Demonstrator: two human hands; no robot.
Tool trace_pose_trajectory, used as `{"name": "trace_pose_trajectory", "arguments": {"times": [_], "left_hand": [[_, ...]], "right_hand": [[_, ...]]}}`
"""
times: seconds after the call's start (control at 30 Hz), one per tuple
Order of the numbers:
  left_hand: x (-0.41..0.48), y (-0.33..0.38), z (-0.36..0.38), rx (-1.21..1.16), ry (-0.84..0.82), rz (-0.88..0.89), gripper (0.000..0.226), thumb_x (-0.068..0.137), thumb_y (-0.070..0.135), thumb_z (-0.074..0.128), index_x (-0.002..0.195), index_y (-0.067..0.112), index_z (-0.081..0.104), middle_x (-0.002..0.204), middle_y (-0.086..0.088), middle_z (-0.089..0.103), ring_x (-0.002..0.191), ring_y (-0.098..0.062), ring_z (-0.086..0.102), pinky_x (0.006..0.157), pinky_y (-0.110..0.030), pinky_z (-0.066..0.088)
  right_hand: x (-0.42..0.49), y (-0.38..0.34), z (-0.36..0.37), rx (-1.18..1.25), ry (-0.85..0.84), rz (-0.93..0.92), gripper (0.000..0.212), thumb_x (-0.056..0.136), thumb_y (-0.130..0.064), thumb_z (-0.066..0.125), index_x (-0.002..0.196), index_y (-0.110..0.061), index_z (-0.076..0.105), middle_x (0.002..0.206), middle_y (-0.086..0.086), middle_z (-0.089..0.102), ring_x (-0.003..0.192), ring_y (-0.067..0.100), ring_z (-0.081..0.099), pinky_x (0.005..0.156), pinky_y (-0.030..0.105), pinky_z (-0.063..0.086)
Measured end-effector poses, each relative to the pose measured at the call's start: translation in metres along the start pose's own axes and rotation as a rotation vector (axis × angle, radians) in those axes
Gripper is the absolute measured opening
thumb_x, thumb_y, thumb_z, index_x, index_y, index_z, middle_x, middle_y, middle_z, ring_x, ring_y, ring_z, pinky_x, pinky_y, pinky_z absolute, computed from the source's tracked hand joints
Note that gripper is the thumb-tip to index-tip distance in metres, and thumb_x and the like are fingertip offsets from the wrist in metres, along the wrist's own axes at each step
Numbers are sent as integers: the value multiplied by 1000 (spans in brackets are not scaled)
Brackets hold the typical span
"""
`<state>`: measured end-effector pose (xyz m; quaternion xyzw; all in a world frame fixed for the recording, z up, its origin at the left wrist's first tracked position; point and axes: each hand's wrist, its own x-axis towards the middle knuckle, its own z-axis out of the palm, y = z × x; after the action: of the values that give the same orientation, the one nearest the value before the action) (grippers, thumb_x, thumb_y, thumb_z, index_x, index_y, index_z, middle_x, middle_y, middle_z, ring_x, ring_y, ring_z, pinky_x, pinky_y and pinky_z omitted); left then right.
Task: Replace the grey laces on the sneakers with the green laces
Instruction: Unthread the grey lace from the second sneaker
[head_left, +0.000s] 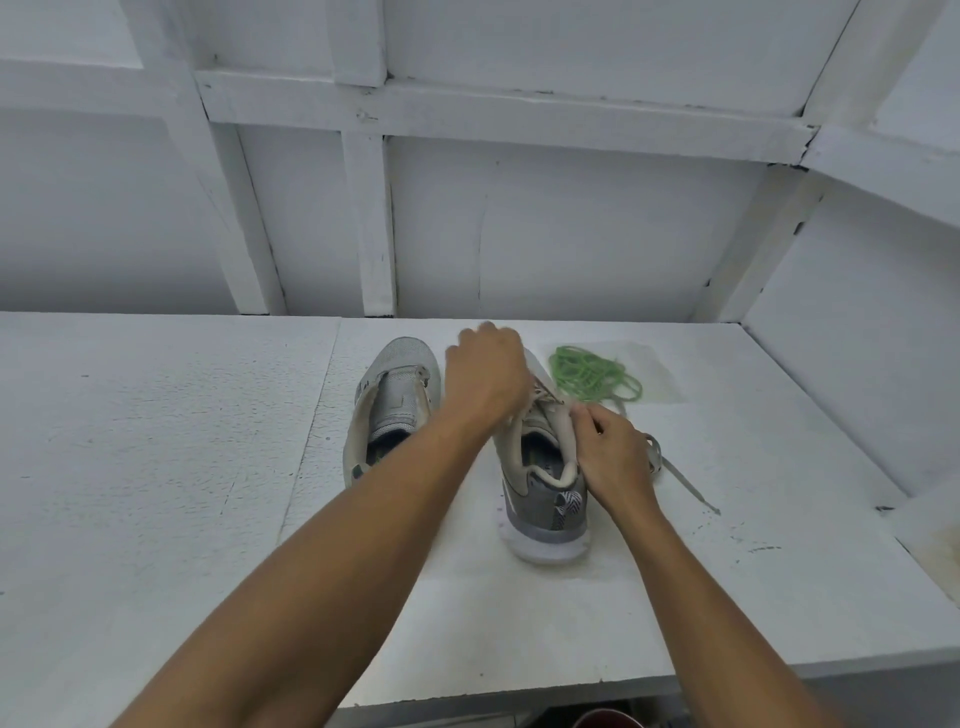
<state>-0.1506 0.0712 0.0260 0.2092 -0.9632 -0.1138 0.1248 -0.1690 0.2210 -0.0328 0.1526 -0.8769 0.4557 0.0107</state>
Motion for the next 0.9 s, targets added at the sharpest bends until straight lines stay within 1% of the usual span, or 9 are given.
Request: {"name": "trace_pose_trajectory", "arguments": {"times": [0.07,0.13,0.23,0.33,0.47,0.6,0.67,0.77,0.9], "left_hand": [[8,-11,-11,-5,14,-154,35,96,24,49,125,4,54,126,-13,51,118,-33,48,95,-42,41],[10,-16,-16,-18,-19,-154,33,94,19,49,125,6,52,127,-12,51,120,-33,48,97,-43,41],[4,-10,-11,-183,-163,140,35,91,19,52,126,15,50,129,-6,54,119,-28,49,100,-44,42],[-6,3,3,-70,-278,291,29,92,29,53,121,23,55,119,-1,62,113,-24,53,96,-43,40],[-8,5,4,11,-97,307,22,93,19,49,108,22,64,108,-1,64,108,-24,54,84,-39,34],[15,-19,-37,-282,-34,63,13,87,20,63,93,24,72,100,1,72,99,-20,64,87,-33,51],[19,-25,-58,-251,-201,84,21,84,22,71,105,24,72,109,0,70,106,-18,63,91,-30,50],[10,-17,-66,-127,-489,222,64,83,24,74,141,29,47,142,2,50,123,-20,51,98,-30,40],[1,2,-36,-117,-498,312,54,84,38,67,136,31,52,130,6,59,119,-18,53,99,-35,43]], "right_hand": [[0,0,0,1,6,2,46,101,-31,45,58,-16,38,57,-4,43,55,10,38,51,22,26],[0,0,0,5,8,0,45,101,-29,45,59,-15,38,58,-3,43,56,11,38,50,22,26],[0,0,1,12,7,3,45,102,-30,45,59,-15,39,58,-3,44,56,11,38,49,21,26],[0,0,1,10,6,-1,45,102,-30,44,61,-13,41,59,-2,45,58,12,39,50,22,26],[0,1,1,19,8,-6,45,102,-30,45,60,-14,41,59,-2,45,57,11,39,51,23,28],[-1,1,1,28,17,-14,46,102,-30,46,59,-15,39,58,-3,43,56,10,38,50,20,29],[0,2,2,39,20,-15,46,102,-30,46,58,-16,40,57,-2,44,55,10,38,51,18,30],[0,1,2,39,14,-16,45,102,-30,46,59,-16,40,57,-3,44,55,10,37,50,20,29],[-1,0,0,55,7,-11,46,102,-32,46,59,-18,41,57,-4,44,55,10,37,50,23,27]]}}
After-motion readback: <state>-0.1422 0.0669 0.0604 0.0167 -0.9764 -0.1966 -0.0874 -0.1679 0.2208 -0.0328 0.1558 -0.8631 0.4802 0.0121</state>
